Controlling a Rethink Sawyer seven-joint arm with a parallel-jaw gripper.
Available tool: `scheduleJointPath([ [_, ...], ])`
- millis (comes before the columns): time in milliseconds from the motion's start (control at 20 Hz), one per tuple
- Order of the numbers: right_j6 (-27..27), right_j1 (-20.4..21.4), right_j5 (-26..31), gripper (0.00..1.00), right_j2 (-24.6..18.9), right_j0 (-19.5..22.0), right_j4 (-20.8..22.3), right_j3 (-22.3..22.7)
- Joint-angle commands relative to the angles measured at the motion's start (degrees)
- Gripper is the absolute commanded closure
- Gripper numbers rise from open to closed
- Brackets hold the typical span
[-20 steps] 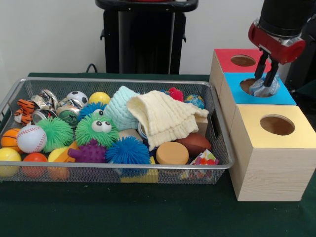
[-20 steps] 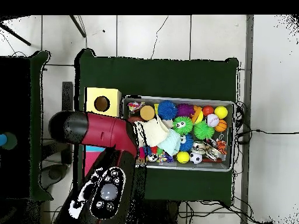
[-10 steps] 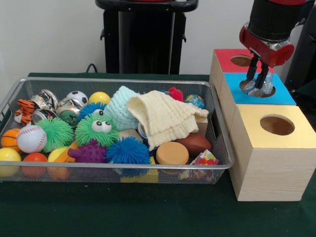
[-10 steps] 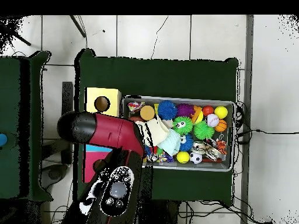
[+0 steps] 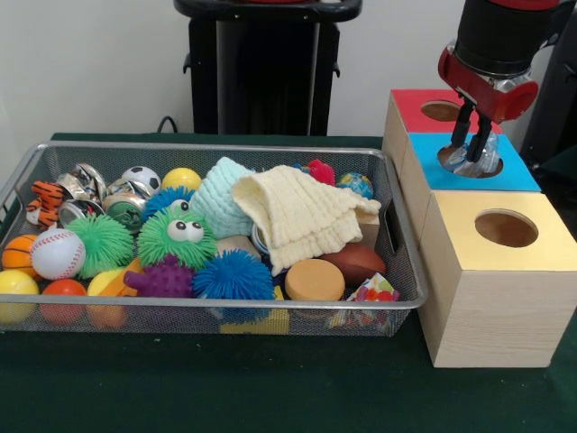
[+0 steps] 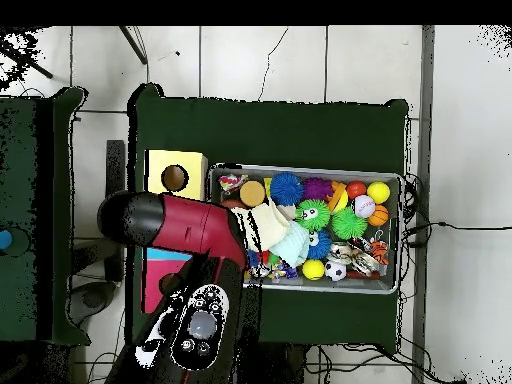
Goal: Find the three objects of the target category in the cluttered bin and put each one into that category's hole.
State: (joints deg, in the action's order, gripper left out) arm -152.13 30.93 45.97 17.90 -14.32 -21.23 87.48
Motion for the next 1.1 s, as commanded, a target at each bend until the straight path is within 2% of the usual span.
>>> scheduleJointPath([
  [50, -1.82, -1.13, -4.28, 1.00, -4.89, 1.41, 2.24, 3.30],
  [750, -2.70, -1.08, -4.99, 1.00, -4.71, 0.77, 2.05, 3.93],
  [1050, -1.12, -0.68, -5.14, 1.00, -5.42, 1.60, 2.14, 4.54],
  [1100, -1.17, -0.65, -5.03, 0.00, -5.57, 1.65, 2.02, 4.60],
])
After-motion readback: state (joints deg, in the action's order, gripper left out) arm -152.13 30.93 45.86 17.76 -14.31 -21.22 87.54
